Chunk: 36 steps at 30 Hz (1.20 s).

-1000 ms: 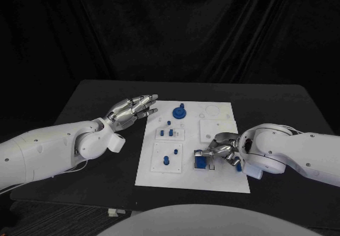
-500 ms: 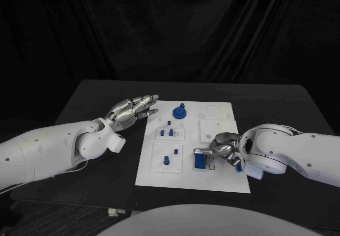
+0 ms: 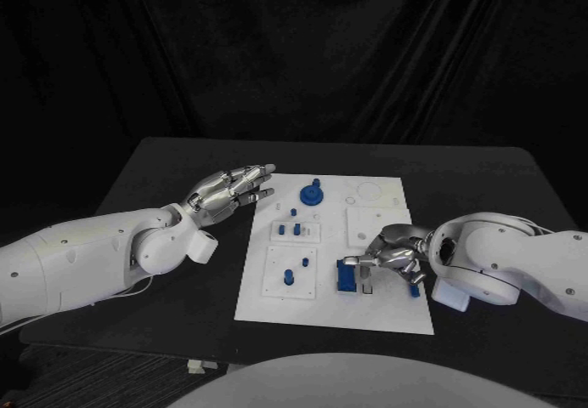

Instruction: Assemble the parts on the task board

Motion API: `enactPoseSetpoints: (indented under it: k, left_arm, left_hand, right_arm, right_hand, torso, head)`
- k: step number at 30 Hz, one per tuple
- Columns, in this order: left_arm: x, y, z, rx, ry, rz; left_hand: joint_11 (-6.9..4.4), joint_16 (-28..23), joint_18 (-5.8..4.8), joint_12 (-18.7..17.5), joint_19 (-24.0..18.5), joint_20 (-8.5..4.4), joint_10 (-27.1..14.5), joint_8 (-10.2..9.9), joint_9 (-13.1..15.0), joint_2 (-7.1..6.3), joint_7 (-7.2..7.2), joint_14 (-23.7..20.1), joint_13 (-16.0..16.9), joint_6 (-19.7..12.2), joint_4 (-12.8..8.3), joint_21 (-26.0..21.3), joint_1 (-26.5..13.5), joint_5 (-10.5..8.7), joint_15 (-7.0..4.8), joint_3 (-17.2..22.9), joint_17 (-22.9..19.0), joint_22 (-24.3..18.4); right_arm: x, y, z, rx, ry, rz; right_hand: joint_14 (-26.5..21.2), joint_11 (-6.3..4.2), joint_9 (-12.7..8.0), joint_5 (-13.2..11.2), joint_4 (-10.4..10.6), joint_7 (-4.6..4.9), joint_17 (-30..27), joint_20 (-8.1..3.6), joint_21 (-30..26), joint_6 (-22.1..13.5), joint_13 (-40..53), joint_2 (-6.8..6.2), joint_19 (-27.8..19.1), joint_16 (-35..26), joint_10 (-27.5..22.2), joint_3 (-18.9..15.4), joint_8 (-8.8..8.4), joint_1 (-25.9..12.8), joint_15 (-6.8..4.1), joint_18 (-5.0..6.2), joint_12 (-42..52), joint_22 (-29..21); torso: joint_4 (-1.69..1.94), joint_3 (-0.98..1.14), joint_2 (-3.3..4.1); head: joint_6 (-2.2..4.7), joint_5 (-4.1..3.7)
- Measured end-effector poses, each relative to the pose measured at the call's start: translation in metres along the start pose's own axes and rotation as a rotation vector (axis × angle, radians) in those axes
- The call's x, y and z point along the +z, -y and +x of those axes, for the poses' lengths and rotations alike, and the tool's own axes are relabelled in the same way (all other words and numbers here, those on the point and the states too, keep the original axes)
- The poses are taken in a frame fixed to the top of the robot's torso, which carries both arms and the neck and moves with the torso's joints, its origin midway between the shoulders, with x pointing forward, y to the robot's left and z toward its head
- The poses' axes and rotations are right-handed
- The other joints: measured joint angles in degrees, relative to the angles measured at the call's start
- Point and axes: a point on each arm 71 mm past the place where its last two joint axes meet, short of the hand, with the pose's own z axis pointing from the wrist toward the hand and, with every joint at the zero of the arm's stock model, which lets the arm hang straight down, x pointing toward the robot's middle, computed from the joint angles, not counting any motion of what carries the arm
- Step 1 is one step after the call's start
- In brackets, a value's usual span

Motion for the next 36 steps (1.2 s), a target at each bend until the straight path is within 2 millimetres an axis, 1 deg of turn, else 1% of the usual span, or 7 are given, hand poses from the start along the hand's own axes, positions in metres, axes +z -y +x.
enactPoseSetpoints:
  k: [3,7,11,14,17,19,36]
  left_arm:
    - [0.000,0.000,0.000,0.001,0.001,-0.001]
    - [0.001,0.000,0.000,0.000,-0.001,-0.002]
    - [0.002,-0.001,0.001,-0.002,-0.005,-0.003]
    - [0.002,-0.001,0.001,-0.002,-0.005,-0.003]
    - [0.002,-0.001,0.001,-0.003,-0.006,-0.004]
    - [0.002,-0.001,0.001,-0.003,-0.006,-0.005]
    - [0.001,-0.002,0.001,-0.006,-0.010,-0.009]
  left_hand:
    - [0.00,0.0,0.01,0.0,0.0,0.00,0.0,0.0,0.0,0.00,0.00,0.0,0.0,0.0,0.0,0.0,0.0,0.00,0.00,0.0,0.0,0.0]
    - [0.00,0.0,0.00,0.0,0.0,0.00,0.0,0.0,0.0,0.00,0.00,0.2,0.0,0.0,0.0,0.0,0.0,0.00,0.21,0.0,0.0,0.0]
    - [0.00,0.0,0.00,0.0,0.0,0.00,0.0,0.0,0.0,0.00,0.00,0.2,0.0,0.0,0.0,0.0,0.0,0.00,0.21,0.0,0.0,0.0]
    - [0.00,0.0,0.00,0.0,0.0,0.00,0.0,0.0,0.0,0.00,0.00,0.2,0.0,0.0,0.0,0.0,0.0,0.00,0.21,0.0,0.0,0.0]
    - [0.00,0.0,0.00,0.0,0.0,0.00,0.0,0.0,0.0,0.00,0.00,0.2,0.0,0.0,0.0,0.0,0.0,0.00,0.21,0.0,0.0,0.0]
    - [0.00,0.0,0.00,0.0,0.0,0.00,0.0,0.0,0.0,0.00,0.00,0.2,0.0,0.0,0.0,0.0,0.0,0.01,0.21,0.0,0.1,0.0]
    - [0.20,0.0,0.00,0.3,0.0,0.00,0.2,0.0,0.0,0.00,0.21,0.2,0.0,0.2,0.0,0.0,0.0,0.01,0.20,0.0,0.1,0.0]
  right_arm:
    - [-0.008,-0.007,-0.009,-0.008,0.023,-0.038]
    - [-0.011,-0.013,-0.012,-0.016,0.029,-0.078]
    - [-0.009,-0.017,-0.010,-0.027,0.011,-0.097]
    - [-0.005,-0.014,-0.004,-0.036,-0.017,-0.094]
    - [0.000,-0.010,0.004,-0.053,-0.045,-0.084]
    - [0.002,-0.009,0.008,-0.064,-0.056,-0.078]
    - [0.015,0.003,0.021,-0.130,-0.094,-0.008]
  right_hand:
    - [0.0,0.00,1.2,0.3,-1.9,-0.13,0.0,0.00,0.4,-0.1,0.0,-0.25,0.0,0.1,0.0,0.1,1.68,2.7,0.00,0.00,0.0,0.0]
    - [0.2,-0.68,6.9,1.0,-5.2,-1.02,0.0,-0.03,1.6,-1.0,0.0,-0.25,0.0,0.6,-0.2,-0.2,8.08,6.6,-0.51,0.00,0.0,0.0]
    - [0.0,-1.57,17.8,1.0,-7.8,-2.43,0.0,-0.84,1.8,-3.8,0.0,-0.24,0.0,0.7,-0.1,-1.1,18.54,9.1,-1.21,-0.01,0.0,0.0]
    - [0.0,-2.30,30.5,0.4,-8.8,-3.22,0.0,-1.34,1.8,3.8,0.0,-0.17,0.1,0.7,-0.2,-2.1,34.48,9.8,-1.85,-0.01,0.0,0.0]
    - [0.3,-2.88,32.5,-0.3,-8.9,-2.99,0.0,-1.96,1.8,12.1,0.0,-0.18,0.1,0.7,-0.2,-3.0,43.89,9.7,-2.23,-0.01,0.0,0.0]
    - [0.1,-3.02,32.6,-1.0,-8.7,-1.38,0.0,-1.96,2.0,13.7,0.0,-0.18,0.1,0.7,-0.1,-3.5,43.89,9.7,-2.43,-0.01,0.0,0.0]
    - [0.2,-3.28,33.4,-2.7,-8.2,-1.21,0.0,-2.16,2.0,13.9,0.0,0.22,-0.1,0.7,-0.2,-4.4,44.04,9.3,-2.57,-0.01,0.0,0.0]
  torso:
    - [0.00,0.00,-0.01]
    - [0.00,0.00,-0.01]
    - [0.00,0.00,-0.01]
    - [0.00,0.00,0.00]
    - [0.00,0.00,0.00]
    - [0.00,0.00,0.01]
    - [-0.01,0.00,0.01]
  head:
    - [0.00,-0.11]
    - [0.00,-0.19]
    - [0.00,-0.24]
    - [0.00,-0.11]
    - [0.00,-0.05]
    - [0.00,0.01]
    - [0.00,0.12]
